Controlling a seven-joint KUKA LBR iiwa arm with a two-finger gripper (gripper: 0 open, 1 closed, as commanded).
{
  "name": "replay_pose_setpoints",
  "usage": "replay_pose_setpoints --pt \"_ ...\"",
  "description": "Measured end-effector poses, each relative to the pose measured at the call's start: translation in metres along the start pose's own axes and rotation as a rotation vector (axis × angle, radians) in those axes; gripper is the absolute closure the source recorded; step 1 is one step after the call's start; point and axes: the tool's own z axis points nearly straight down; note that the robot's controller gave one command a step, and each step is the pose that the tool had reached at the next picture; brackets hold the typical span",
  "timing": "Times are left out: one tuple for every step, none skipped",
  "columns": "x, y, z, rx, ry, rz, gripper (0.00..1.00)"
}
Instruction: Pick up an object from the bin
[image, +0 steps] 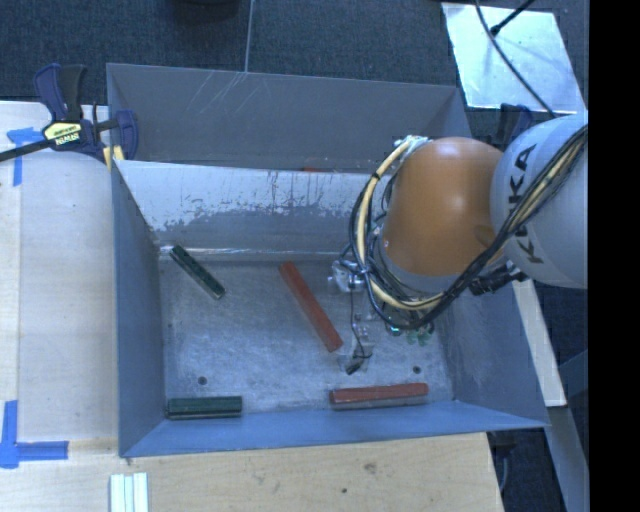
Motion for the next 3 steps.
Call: replay_pose_setpoints --pt "-0.075 -0.002 0.11 0.0 -0.012 -0.148 0.0" --pt "-0.074 -0.002 0.107 -0.001 -0.01 -0.146 1.0" --pt "-0.073 0.003 -0.032 0.001 -0.018 -0.145 1.0"
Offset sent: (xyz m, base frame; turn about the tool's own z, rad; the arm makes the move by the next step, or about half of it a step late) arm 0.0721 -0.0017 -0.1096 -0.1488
